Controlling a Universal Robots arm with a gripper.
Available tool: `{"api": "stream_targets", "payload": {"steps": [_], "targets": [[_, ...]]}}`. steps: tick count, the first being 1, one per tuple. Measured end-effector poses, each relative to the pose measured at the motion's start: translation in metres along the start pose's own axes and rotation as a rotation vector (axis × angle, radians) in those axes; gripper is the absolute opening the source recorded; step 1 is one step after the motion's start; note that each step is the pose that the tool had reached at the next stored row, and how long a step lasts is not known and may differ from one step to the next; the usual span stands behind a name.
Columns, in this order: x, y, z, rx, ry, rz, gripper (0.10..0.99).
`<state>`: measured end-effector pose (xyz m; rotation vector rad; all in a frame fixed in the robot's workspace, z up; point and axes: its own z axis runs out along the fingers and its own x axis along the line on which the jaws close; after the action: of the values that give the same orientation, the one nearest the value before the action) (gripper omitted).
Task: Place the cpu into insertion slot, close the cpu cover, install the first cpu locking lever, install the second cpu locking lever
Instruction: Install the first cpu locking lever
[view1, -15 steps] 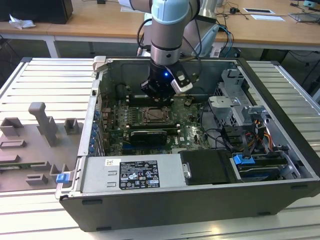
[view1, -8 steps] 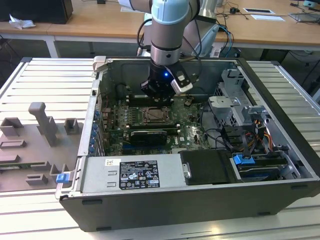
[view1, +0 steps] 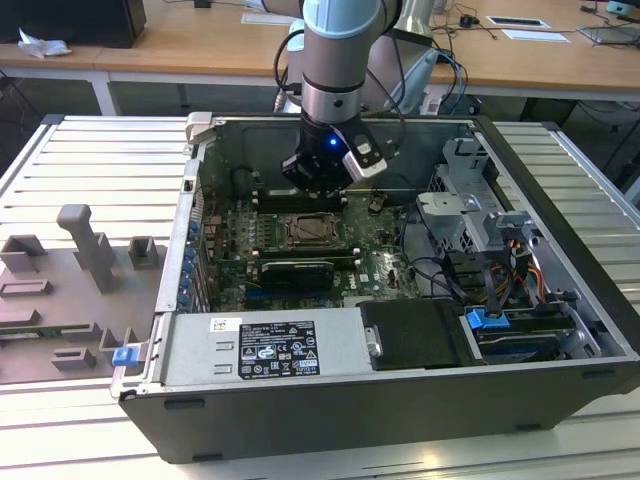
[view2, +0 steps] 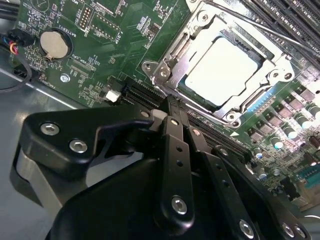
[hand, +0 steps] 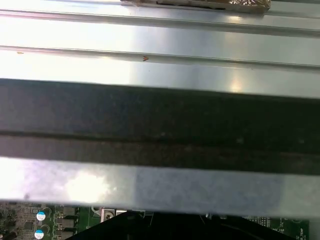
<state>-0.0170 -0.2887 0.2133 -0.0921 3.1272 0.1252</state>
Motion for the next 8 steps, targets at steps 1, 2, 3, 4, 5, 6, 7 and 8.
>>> {"api": "stream_targets", "payload": {"steps": [1,2,3,4,5,6,7,8], "targets": [[0.0000,-0.0001,0.0000,0.000,0.0000,0.000,0.106],[-0.0001,-0.0002,0.0000,0.000,0.0000,0.000,0.106],[-0.0001,-0.0004,0.0000,0.000,0.0000,0.000,0.106],[-0.0001,-0.0007,-0.0001,0.000,0.0000,0.000,0.106],[-0.0001,-0.0008,-0.0001,0.000,0.0000,0.000,0.106],[-0.0001,-0.0012,-0.0001,0.000,0.0000,0.000,0.106],[-0.0001,-0.0014,-0.0001,0.000,0.0000,0.000,0.106],[0.0000,-0.0018,-0.0001,0.000,0.0000,0.000,0.106]]}}
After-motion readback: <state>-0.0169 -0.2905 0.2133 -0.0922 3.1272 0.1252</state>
